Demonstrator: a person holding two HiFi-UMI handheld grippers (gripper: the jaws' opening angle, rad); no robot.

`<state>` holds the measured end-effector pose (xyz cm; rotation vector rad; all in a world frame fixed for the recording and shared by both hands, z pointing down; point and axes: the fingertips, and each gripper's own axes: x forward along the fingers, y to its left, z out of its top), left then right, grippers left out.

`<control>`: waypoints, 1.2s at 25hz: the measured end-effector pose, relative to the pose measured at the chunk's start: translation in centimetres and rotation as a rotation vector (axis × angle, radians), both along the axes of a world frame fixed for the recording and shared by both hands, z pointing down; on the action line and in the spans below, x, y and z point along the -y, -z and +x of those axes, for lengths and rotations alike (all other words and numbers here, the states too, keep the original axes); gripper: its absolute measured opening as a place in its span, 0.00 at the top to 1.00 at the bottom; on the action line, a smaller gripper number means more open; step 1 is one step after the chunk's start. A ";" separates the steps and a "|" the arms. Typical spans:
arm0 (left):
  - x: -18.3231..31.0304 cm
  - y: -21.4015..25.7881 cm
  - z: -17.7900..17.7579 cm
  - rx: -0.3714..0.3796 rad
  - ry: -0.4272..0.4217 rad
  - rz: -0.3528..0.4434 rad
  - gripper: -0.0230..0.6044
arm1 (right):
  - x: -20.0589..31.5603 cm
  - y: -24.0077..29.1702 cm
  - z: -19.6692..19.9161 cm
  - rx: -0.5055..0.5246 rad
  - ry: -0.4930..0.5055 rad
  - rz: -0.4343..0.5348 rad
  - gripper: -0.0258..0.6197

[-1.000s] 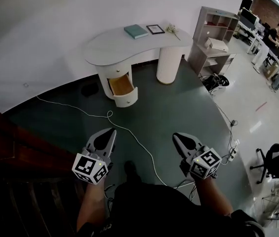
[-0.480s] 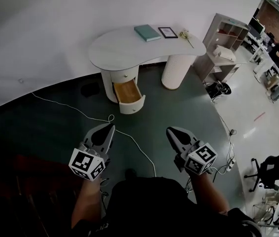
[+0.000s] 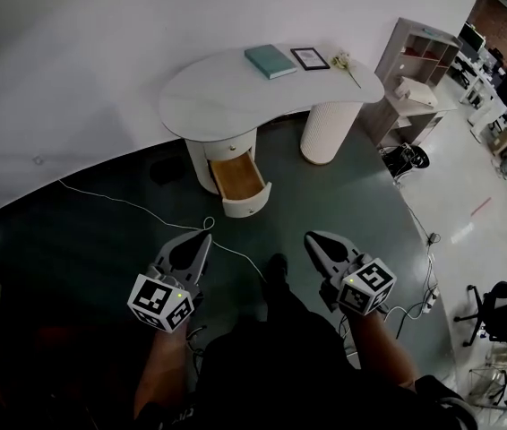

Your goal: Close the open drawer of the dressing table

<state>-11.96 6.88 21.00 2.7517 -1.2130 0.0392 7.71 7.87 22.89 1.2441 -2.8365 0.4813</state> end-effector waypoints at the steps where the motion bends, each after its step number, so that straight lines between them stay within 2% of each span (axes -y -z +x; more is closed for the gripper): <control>1: 0.9 -0.2 0.3 0.000 0.001 -0.007 0.95 | 1.1 -0.3 0.3 0.002 0.001 -0.004 0.95; 11: 15.4 -0.8 5.2 0.051 0.016 -0.050 0.95 | 17.1 -1.3 3.0 0.056 0.059 -0.042 0.95; 16: 21.6 -1.8 8.0 0.060 0.029 -0.103 0.95 | 23.3 -4.5 3.3 0.042 0.155 -0.095 0.95; 20: 24.0 -3.7 9.0 0.053 0.059 -0.160 0.95 | 26.1 -7.4 3.0 0.005 0.226 -0.143 0.95; 23: 24.7 -6.5 9.0 0.049 0.069 -0.239 0.95 | 27.5 -8.8 2.2 0.017 0.243 -0.180 0.95; 26: 25.1 -8.9 8.6 0.038 0.077 -0.302 0.95 | 27.7 -10.9 1.5 0.017 0.256 -0.221 0.95; 30: 26.1 -11.6 7.8 0.015 0.083 -0.347 0.95 | 27.7 -14.2 0.2 -0.006 0.278 -0.296 0.95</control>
